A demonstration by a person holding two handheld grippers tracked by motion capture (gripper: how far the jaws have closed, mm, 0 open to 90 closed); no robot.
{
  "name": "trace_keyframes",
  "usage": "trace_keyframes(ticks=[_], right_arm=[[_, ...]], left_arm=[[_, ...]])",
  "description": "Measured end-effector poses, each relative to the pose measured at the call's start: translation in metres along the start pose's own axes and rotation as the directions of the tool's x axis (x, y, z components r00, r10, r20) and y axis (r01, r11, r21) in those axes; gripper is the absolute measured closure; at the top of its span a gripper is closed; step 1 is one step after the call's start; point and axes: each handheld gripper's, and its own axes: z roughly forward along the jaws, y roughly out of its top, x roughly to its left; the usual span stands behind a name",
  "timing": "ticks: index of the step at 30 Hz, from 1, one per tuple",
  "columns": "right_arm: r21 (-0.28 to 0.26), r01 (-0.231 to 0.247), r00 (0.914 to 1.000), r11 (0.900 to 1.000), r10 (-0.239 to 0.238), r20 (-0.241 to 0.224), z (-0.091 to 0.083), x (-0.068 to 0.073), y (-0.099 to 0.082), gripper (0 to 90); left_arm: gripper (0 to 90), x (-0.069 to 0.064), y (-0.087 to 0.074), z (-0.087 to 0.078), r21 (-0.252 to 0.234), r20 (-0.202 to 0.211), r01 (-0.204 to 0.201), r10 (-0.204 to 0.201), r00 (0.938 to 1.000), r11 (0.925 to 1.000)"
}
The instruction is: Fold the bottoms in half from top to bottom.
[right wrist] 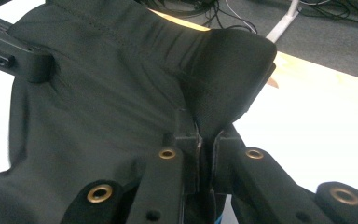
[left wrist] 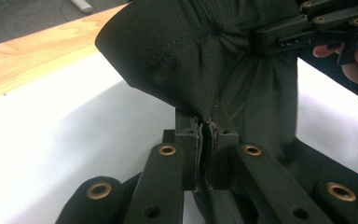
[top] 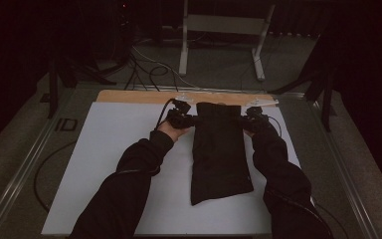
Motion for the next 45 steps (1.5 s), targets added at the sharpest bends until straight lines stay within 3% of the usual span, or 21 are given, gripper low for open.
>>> trace_keyframes(ticks=[19, 24, 33, 40, 45], right_arm=[[-0.006, 0.045, 0.9978, 0.9990, -0.045, -0.049, -0.023, 0.017, -0.024, 84.8], [-0.006, 0.052, 0.9958, 0.9987, -0.052, -0.075, -0.032, 0.022, -0.034, 84.8], [0.023, 0.072, 0.9911, 0.9971, -0.069, -0.114, -0.044, 0.029, -0.052, 84.8], [0.046, 0.070, 0.9889, 0.9965, -0.063, -0.135, -0.052, 0.038, -0.066, 84.7], [0.054, 0.059, 0.9887, 0.9968, -0.050, -0.141, -0.056, 0.043, -0.076, 84.7]], left_arm=[[85.7, -0.021, -0.023, -0.013, 0.013, 0.087, -0.029, 0.028, 0.9958, 0.9995], [85.7, -0.027, -0.034, -0.016, 0.008, 0.134, -0.028, 0.026, 0.9907, 0.9996], [85.7, -0.040, -0.049, -0.016, 0.026, 0.176, -0.024, 0.019, 0.9842, 0.9994], [85.7, -0.050, -0.062, -0.019, 0.040, 0.199, -0.018, 0.009, 0.9801, 0.9991], [85.6, -0.060, -0.070, -0.020, 0.047, 0.201, -0.035, 0.025, 0.9792, 0.9983]])
